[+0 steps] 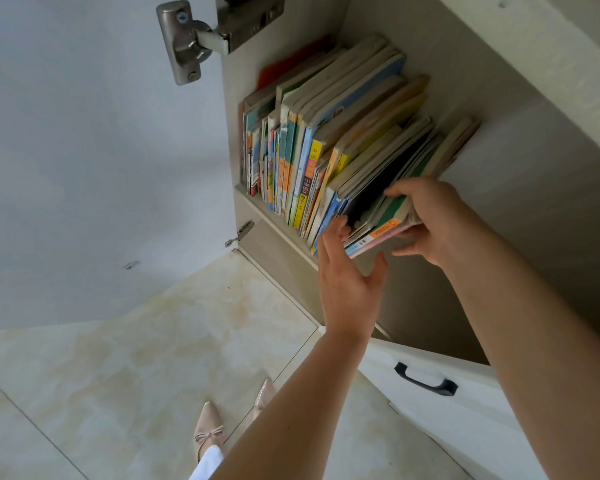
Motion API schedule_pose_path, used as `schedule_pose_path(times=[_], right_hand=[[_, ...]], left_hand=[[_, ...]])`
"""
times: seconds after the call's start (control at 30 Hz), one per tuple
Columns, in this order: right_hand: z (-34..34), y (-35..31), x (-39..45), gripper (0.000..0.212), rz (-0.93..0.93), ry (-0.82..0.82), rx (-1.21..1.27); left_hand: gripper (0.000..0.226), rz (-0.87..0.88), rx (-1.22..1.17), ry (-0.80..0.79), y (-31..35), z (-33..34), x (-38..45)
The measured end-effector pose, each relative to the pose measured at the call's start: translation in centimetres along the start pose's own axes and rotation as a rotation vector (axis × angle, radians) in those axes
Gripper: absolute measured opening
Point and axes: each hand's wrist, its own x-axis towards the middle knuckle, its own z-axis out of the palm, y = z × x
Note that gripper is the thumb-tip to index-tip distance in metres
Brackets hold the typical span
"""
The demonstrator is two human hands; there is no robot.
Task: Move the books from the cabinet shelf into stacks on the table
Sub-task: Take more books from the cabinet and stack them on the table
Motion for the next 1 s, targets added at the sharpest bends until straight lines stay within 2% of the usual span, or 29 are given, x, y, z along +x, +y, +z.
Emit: schedule_pose_path(times=[0.23, 0.3, 0.4, 0.5, 0.63, 0.73, 0.8, 0.9, 0.97, 1.0], right_hand=[[-0.4, 0.8, -0.2, 0.015, -0.018, 0.008, 0.031], [-0.3, 0.9, -0.2, 0.021, -0.009, 0.010, 0.030], [-0.3, 0.5, -0.3, 0.018, 0.023, 0.021, 0.034], [-0.5, 0.4, -0.1, 0.026, 0.041, 0.036, 0.040], [-0.5, 1.1, -0.1, 0.029, -0.023, 0.080, 0.002], [-0.5, 1.6, -0.5, 0.014, -0.131, 0.110, -0.015], [-0.6, 1.9, -0.9, 0.002, -0.184, 0.127, -0.012], [-0.6, 2.3, -2.0, 0.006, -0.183, 0.071, -0.022], [-0.5, 3.3, -3.0, 0.025, -0.146, 0.025, 0.012], [-0.3, 3.9, -3.4, 0.027, -0.141, 0.002, 0.018]], left_hand=[[0.084, -0.089, 0.011, 0.006, 0.0, 1.4, -0.1], [0.078, -0.114, -0.016, 0.032, 0.0, 1.8, 0.0], [0.065, -0.088, 0.068, 0.068, -0.2, 2.3, -0.1], [0.066, -0.062, 0.126, 0.034, -0.5, 2.5, -0.5], [0.061, -0.150, 0.097, -0.020, -0.7, 2.8, 0.3], [0.046, -0.108, 0.227, -0.050, -1.3, 3.1, 1.9], [0.045, -0.056, 0.291, -0.081, -1.4, 2.9, 2.5], [0.045, 0.019, 0.324, -0.101, -1.5, 1.5, 1.8], [0.043, 0.051, 0.294, -0.091, -1.9, -0.1, 0.7], [0.044, 0.069, 0.292, -0.086, -2.1, -1.1, 0.2]])
